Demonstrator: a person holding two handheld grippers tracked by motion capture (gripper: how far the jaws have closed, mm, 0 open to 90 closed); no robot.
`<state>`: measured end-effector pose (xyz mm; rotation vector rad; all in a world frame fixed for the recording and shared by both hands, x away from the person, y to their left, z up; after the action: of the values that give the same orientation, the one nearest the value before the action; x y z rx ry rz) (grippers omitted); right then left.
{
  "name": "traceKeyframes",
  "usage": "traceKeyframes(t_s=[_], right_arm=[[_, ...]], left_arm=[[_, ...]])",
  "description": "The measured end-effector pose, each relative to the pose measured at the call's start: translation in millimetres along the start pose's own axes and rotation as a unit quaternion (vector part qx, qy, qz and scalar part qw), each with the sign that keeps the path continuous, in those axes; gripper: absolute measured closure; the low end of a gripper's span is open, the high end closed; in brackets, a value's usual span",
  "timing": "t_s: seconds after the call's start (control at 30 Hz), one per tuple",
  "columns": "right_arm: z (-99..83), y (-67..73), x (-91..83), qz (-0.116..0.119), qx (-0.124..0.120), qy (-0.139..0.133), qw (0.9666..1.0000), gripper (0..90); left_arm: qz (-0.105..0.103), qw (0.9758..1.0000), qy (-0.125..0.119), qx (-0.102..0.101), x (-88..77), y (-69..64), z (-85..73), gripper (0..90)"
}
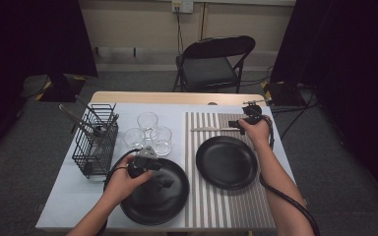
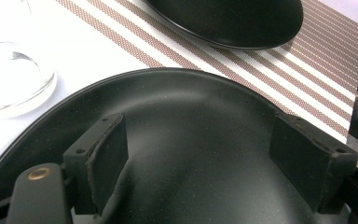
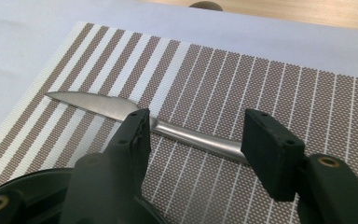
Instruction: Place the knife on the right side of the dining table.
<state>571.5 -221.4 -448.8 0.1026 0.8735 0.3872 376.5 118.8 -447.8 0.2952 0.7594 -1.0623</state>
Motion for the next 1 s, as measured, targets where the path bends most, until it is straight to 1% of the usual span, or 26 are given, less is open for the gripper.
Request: traceKeyframes(t_s=[0.03, 0.07, 0.1, 0.17, 0.23, 0.33, 0.37, 0.4, 0.47, 0.53, 0.6, 0.63, 0.7, 0.73, 0.8, 0.83, 0.87, 0.97, 1.0], right_arm=[[-0.7, 0.5, -2.1, -0.002, 0.000, 0.000, 1.0000, 40.4], [-1.0, 1.1, -3.5, -0.002, 0.001, 0.001, 1.0000, 40.0], [-1.4, 2.3, -5.5, 0.000, 0.002, -0.002, 1.0000, 38.7], [-2.2, 4.2, -9.3, 0.001, 0.006, -0.007, 1.0000, 36.8], [-3.7, 6.4, -12.4, 0.004, 0.004, -0.007, 1.0000, 34.7], [-6.2, 9.8, -15.6, 0.005, -0.006, -0.009, 0.9999, 31.8], [-7.1, 10.8, -16.4, 0.005, -0.005, -0.007, 0.9999, 31.0], [-8.3, 12.6, -17.2, 0.009, -0.008, -0.007, 0.9999, 29.9], [-9.5, 15.1, -19.2, 0.010, -0.008, -0.008, 0.9999, 29.6], [-10.8, 19.4, -21.8, 0.013, -0.012, -0.011, 0.9998, 27.6], [-12.1, 22.6, -23.6, 0.018, -0.014, -0.010, 0.9997, 26.6], [-12.7, 23.8, -24.3, 0.019, -0.015, -0.009, 0.9997, 26.1], [-14.2, 26.8, -26.4, 0.021, -0.016, -0.010, 0.9996, 25.5], [-14.9, 28.1, -27.2, 0.022, -0.017, -0.011, 0.9996, 24.9], [-15.8, 31.2, -29.6, 0.028, -0.016, -0.012, 0.9994, 23.7], [-16.1, 31.9, -30.5, 0.029, -0.016, -0.013, 0.9994, 23.4], [-16.6, 33.2, -31.7, 0.031, -0.017, -0.012, 0.9993, 23.3], [-18.5, 35.9, -35.2, 0.031, -0.019, -0.013, 0.9992, 22.6], [-19.3, 36.7, -36.2, 0.029, -0.024, -0.013, 0.9992, 21.9]], left_arm=[[-0.002, 1.0000, -0.001, 0.000, -0.1, -0.2, 0.0, 19.1], [0.001, 1.0000, -0.001, 0.001, -0.3, -0.2, 0.0, 19.1], [0.000, 1.0000, -0.006, -0.001, 0.2, -0.6, 0.0, 19.2], [0.000, 1.0000, -0.002, 0.003, -0.8, -0.6, 0.2, 19.2], [0.000, 1.0000, -0.003, 0.004, -1.1, -1.5, 1.2, 19.1], [-0.004, 1.0000, -0.006, 0.004, -1.2, -2.9, 2.3, 19.2], [-0.005, 1.0000, -0.006, 0.005, -1.4, -3.2, 2.6, 19.2], [-0.006, 1.0000, -0.005, 0.005, -1.8, -3.3, 2.6, 19.2], [-0.003, 1.0000, -0.004, 0.006, -2.4, -2.9, 2.8, 19.2], [-0.004, 0.9999, -0.008, 0.005, -2.7, -2.9, 3.0, 19.2], [-0.003, 1.0000, -0.004, 0.007, -3.7, -2.7, 2.9, 19.2], [-0.002, 0.9999, -0.010, 0.005, -3.4, -2.8, 2.9, 19.2], [-0.002, 0.9999, -0.009, 0.007, -4.1, -2.9, 2.8, 19.2], [-0.004, 0.9999, -0.007, 0.008, -4.7, -3.2, 2.8, 19.2], [-0.008, 0.9999, -0.009, 0.005, -5.0, -4.4, 3.2, 19.3], [-0.007, 0.9999, -0.006, 0.007, -5.8, -4.5, 3.4, 19.3], [-0.005, 0.9999, -0.010, 0.009, -5.6, -4.5, 3.8, 19.4], [-0.010, 0.9998, -0.012, 0.008, -7.0, -5.4, 4.6, 19.4], [-0.009, 0.9998, -0.013, 0.008, -7.1, -5.3, 4.5, 19.4]])
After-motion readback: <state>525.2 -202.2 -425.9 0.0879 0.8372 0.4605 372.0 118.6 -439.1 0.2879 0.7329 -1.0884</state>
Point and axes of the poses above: each handheld gripper's, and its own axes: x roughly forward along the jaws, z roughly out of its top, y roughly to its left, the point moved 4 cm from there along x, roughly forward along the jaws, and after that the axes turned 7 degrees about x, right-handed, at the moved point
